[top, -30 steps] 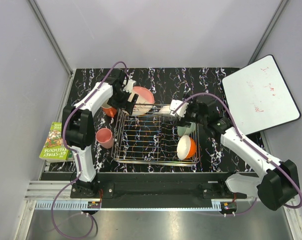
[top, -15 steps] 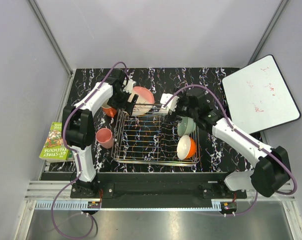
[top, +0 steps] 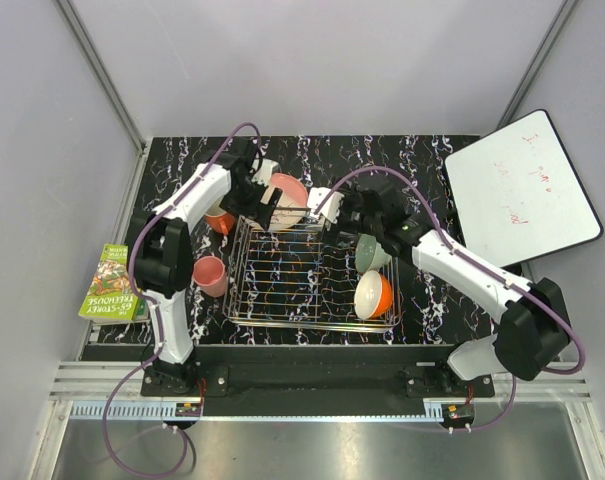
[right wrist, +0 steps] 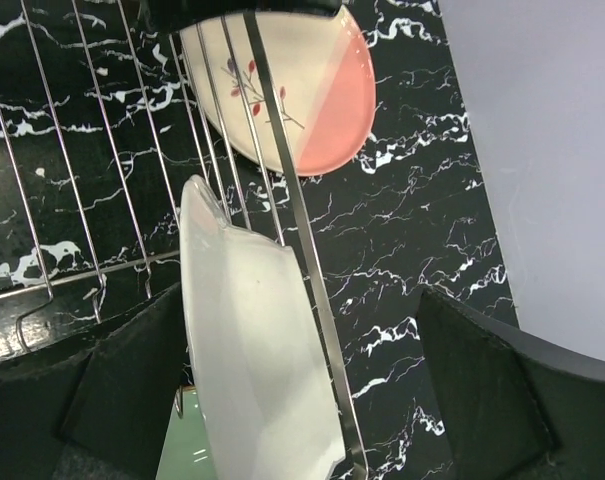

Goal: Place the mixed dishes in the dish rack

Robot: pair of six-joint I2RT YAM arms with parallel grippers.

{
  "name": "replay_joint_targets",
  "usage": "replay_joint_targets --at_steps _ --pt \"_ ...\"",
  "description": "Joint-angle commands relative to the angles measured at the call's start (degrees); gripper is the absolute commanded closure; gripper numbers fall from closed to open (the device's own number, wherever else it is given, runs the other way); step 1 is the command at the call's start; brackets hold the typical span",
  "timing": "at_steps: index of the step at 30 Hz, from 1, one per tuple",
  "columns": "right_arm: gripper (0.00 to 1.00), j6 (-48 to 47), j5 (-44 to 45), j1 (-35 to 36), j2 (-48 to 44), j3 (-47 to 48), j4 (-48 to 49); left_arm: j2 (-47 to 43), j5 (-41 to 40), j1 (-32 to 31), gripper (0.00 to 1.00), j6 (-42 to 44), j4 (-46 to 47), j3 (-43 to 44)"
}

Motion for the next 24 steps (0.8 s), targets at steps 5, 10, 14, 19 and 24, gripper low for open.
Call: replay_joint_targets --at_steps 5,10,14,19,24 --pt "0.00 10.11 -1.46 0.51 -10.19 8.76 1.28 0.50 4.42 -1.29 0.03 -0.89 -3.04 7.98" --pt "0.00 22.42 10.31 0.16 -6.25 17.28 3.11 1.20 7.76 -1.38 0.05 -2.47 -4.45 9.31" --pt "0.00 25.24 16.90 -0.80 6.46 27.48 1.37 0.94 11.54 -1.47 0.05 -3.18 -6.90 11.49" --pt "0.00 43.58 16.31 -8.60 25.29 55.22 -12.68 0.85 9.97 0.37 0.02 -1.86 -11.04 22.03" --pt "0.00 60.21 6.21 -15.65 41.72 68.52 -16.11 4.70 7.68 5.90 0.02 -3.26 -9.64 33.91"
